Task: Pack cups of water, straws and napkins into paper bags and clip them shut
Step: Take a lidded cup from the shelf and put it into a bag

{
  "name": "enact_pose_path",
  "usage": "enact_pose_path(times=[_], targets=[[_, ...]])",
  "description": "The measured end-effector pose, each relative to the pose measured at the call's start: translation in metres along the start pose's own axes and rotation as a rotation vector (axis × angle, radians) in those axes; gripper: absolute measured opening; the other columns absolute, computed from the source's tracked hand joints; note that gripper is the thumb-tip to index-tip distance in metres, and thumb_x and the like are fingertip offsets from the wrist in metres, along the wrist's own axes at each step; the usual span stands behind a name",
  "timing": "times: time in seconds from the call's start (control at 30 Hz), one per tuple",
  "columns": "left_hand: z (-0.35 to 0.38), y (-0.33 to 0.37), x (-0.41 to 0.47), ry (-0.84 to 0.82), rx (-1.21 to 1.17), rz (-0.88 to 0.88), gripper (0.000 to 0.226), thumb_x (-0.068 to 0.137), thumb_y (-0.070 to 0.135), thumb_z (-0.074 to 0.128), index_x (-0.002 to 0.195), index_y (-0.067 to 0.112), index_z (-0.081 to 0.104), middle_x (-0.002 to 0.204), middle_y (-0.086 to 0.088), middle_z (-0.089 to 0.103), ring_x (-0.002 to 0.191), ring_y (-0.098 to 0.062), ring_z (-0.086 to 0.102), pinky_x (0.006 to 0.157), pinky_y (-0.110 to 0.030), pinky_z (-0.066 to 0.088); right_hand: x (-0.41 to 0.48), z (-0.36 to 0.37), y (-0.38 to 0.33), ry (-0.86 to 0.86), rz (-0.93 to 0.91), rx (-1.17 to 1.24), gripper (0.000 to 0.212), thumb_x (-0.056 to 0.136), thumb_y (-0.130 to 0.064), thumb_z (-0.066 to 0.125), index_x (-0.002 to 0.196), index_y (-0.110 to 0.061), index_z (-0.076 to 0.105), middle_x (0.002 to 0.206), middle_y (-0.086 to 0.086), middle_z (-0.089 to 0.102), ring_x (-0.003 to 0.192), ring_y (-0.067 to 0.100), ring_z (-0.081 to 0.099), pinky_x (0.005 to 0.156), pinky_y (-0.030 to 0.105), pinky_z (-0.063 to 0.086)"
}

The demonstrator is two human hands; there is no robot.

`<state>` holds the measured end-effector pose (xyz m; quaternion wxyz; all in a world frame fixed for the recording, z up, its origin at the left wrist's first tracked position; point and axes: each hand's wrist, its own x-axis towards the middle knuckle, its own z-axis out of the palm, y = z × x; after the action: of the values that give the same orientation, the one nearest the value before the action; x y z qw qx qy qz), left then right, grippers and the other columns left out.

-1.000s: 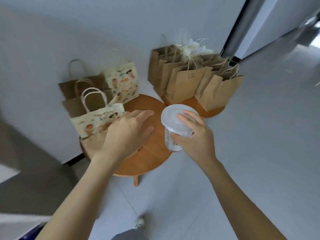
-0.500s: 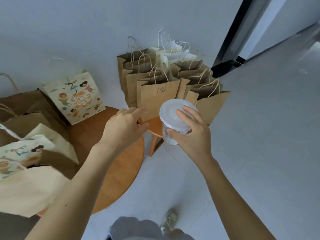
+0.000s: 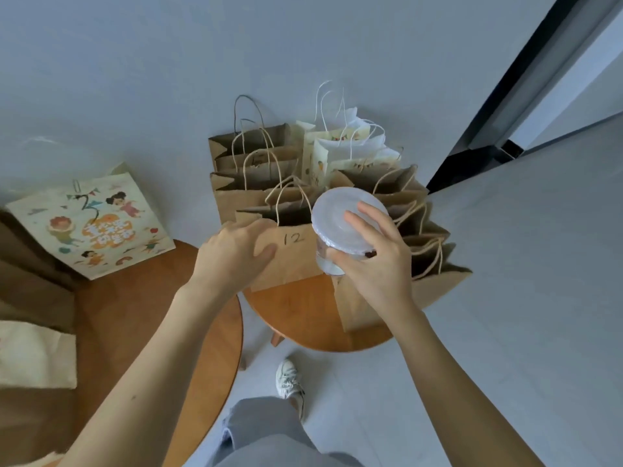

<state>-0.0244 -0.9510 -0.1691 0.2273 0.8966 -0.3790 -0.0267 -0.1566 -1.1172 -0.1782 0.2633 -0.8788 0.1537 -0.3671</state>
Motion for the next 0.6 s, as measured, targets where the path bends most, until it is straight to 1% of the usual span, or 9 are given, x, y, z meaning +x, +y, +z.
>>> enact_pose_path(times=[0.1, 0.17, 0.23, 0.27, 0.3, 0.37, 0.43, 0.5, 0.6], targets=[[0.011, -0.006, 0.042, -0.002, -0.022, -0.065, 0.036, 0.092, 0.031, 0.053, 0.128, 0.024, 0.053, 0.12, 0.001, 0.06, 0.103, -0.02, 0.057, 0.074, -0.03, 0.048, 0.043, 0.013, 0.023, 0.015, -0.027, 0.029, 0.052, 0.07, -0.033, 0.073, 0.114, -0.006, 0.064, 0.126, 0.01, 0.056, 0.118, 0.013, 0.047, 0.093, 0.003, 0.036], [0.019, -0.014, 0.063, -0.018, -0.005, -0.128, 0.033, 0.093, 0.03, 0.05, 0.125, 0.023, 0.055, 0.11, 0.001, 0.061, 0.092, -0.016, 0.056, 0.068, -0.024, 0.043, 0.067, 0.02, 0.036, 0.026, -0.036, 0.059, 0.053, 0.072, -0.037, 0.068, 0.114, -0.006, 0.063, 0.125, 0.012, 0.056, 0.118, 0.015, 0.048, 0.095, 0.005, 0.036], [0.029, -0.025, 0.078, -0.023, 0.027, -0.225, 0.029, 0.095, 0.028, 0.046, 0.122, 0.023, 0.056, 0.1, 0.0, 0.06, 0.08, -0.012, 0.05, 0.061, -0.023, 0.038, 0.085, 0.027, 0.048, 0.006, -0.047, 0.094, 0.053, 0.073, -0.036, 0.068, 0.116, -0.007, 0.062, 0.125, 0.013, 0.056, 0.119, 0.017, 0.048, 0.096, 0.006, 0.037], [0.034, -0.031, 0.084, -0.023, 0.035, -0.268, 0.029, 0.095, 0.027, 0.045, 0.121, 0.023, 0.056, 0.1, -0.001, 0.061, 0.079, -0.012, 0.049, 0.061, -0.024, 0.038, 0.092, 0.03, 0.054, -0.002, -0.059, 0.099, 0.052, 0.073, -0.035, 0.069, 0.117, -0.007, 0.061, 0.124, 0.013, 0.056, 0.119, 0.017, 0.048, 0.096, 0.007, 0.037], [0.04, -0.036, 0.09, -0.027, 0.044, -0.3, 0.028, 0.095, 0.027, 0.045, 0.121, 0.022, 0.057, 0.104, -0.002, 0.062, 0.083, -0.015, 0.052, 0.064, -0.025, 0.04, 0.098, 0.034, 0.06, -0.006, -0.073, 0.098, 0.052, 0.073, -0.033, 0.07, 0.117, -0.007, 0.061, 0.124, 0.013, 0.056, 0.119, 0.017, 0.048, 0.096, 0.009, 0.039], [0.053, -0.044, 0.098, -0.041, 0.055, -0.336, 0.028, 0.095, 0.025, 0.046, 0.119, 0.021, 0.059, 0.111, -0.004, 0.063, 0.1, -0.021, 0.054, 0.078, -0.034, 0.045, 0.109, 0.04, 0.071, -0.011, -0.09, 0.108, 0.052, 0.072, -0.032, 0.072, 0.116, -0.007, 0.061, 0.124, 0.014, 0.056, 0.12, 0.019, 0.048, 0.097, 0.011, 0.04], [0.065, -0.047, 0.103, -0.057, 0.046, -0.357, 0.028, 0.094, 0.022, 0.045, 0.117, 0.02, 0.061, 0.113, -0.005, 0.064, 0.116, -0.024, 0.046, 0.089, -0.041, 0.041, 0.119, 0.046, 0.08, -0.031, -0.092, 0.13, 0.052, 0.073, -0.031, 0.072, 0.116, -0.006, 0.061, 0.124, 0.015, 0.055, 0.12, 0.02, 0.048, 0.097, 0.011, 0.04], [0.073, -0.047, 0.105, -0.066, 0.04, -0.375, 0.028, 0.094, 0.02, 0.047, 0.117, 0.018, 0.063, 0.114, -0.007, 0.063, 0.124, -0.025, 0.04, 0.094, -0.043, 0.038, 0.123, 0.049, 0.087, -0.054, -0.087, 0.144, 0.052, 0.073, -0.03, 0.072, 0.116, -0.005, 0.061, 0.124, 0.015, 0.055, 0.12, 0.021, 0.047, 0.098, 0.011, 0.039], [0.083, -0.047, 0.108, -0.087, 0.063, -0.405, 0.026, 0.094, 0.019, 0.049, 0.115, 0.014, 0.064, 0.113, -0.009, 0.063, 0.126, -0.026, 0.037, 0.095, -0.043, 0.037, 0.123, 0.053, 0.098, -0.087, -0.096, 0.158, 0.051, 0.073, -0.03, 0.071, 0.116, -0.004, 0.061, 0.125, 0.013, 0.054, 0.121, 0.019, 0.046, 0.098, 0.014, 0.041]])
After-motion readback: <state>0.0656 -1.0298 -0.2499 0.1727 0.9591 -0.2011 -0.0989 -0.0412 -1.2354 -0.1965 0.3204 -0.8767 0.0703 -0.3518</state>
